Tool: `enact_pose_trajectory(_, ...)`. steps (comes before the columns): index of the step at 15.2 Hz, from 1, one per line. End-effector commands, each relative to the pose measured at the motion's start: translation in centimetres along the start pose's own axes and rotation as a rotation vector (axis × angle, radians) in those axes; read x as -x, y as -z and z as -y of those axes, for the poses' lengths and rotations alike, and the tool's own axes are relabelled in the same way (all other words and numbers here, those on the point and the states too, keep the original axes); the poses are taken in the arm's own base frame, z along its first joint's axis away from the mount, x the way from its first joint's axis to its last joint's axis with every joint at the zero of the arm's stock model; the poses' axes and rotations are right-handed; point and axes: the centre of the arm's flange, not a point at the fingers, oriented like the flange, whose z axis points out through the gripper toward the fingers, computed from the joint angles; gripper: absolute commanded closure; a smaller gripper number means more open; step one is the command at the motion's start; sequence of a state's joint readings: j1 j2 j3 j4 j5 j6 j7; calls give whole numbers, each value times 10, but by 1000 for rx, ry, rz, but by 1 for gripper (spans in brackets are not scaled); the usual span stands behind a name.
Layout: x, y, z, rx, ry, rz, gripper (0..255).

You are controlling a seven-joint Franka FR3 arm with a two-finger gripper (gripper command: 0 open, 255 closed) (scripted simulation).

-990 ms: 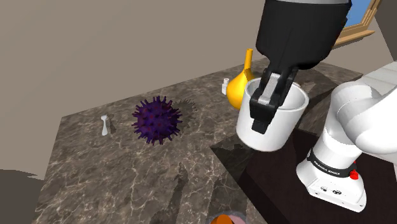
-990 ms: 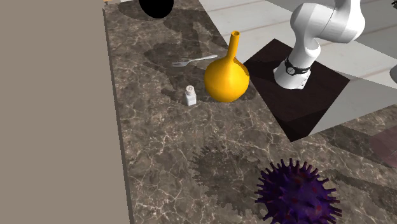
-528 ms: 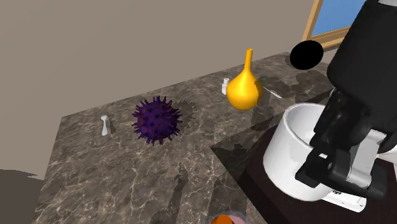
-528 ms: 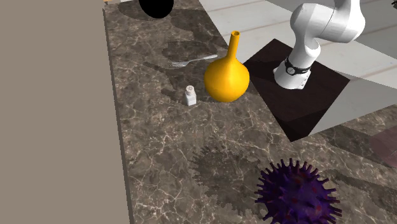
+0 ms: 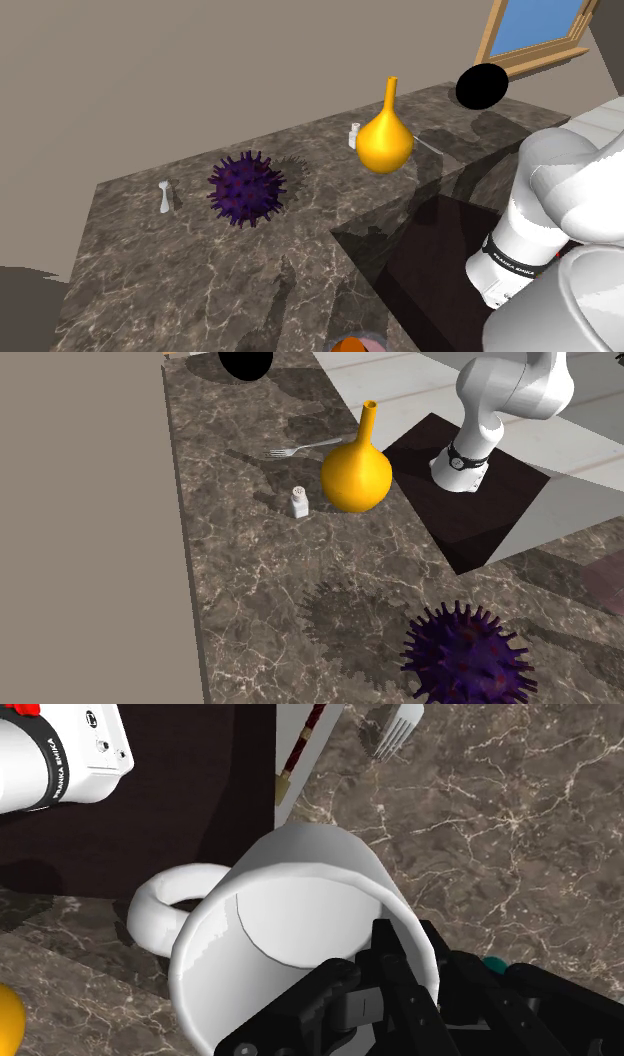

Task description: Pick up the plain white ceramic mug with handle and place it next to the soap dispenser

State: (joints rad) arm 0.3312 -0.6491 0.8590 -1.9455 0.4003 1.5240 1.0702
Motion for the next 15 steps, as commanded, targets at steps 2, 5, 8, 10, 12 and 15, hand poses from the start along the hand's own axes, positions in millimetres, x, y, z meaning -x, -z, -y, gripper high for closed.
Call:
enact_pose_trajectory(2, 6, -11, 5, 0, -1, 0, 255)
enact_pose_trajectory(5, 7, -27, 5, 0, -1, 0, 255)
enact_pose_trajectory(8, 8, -42, 5, 0, -1, 0, 255)
enact_pose_trajectory(10, 9, -53, 6, 0, -1, 0, 255)
enact_pose_trajectory(12, 10, -63, 6, 0, -1, 0, 255)
enact_pose_trajectory(15, 11, -79, 6, 0, -1, 0, 255)
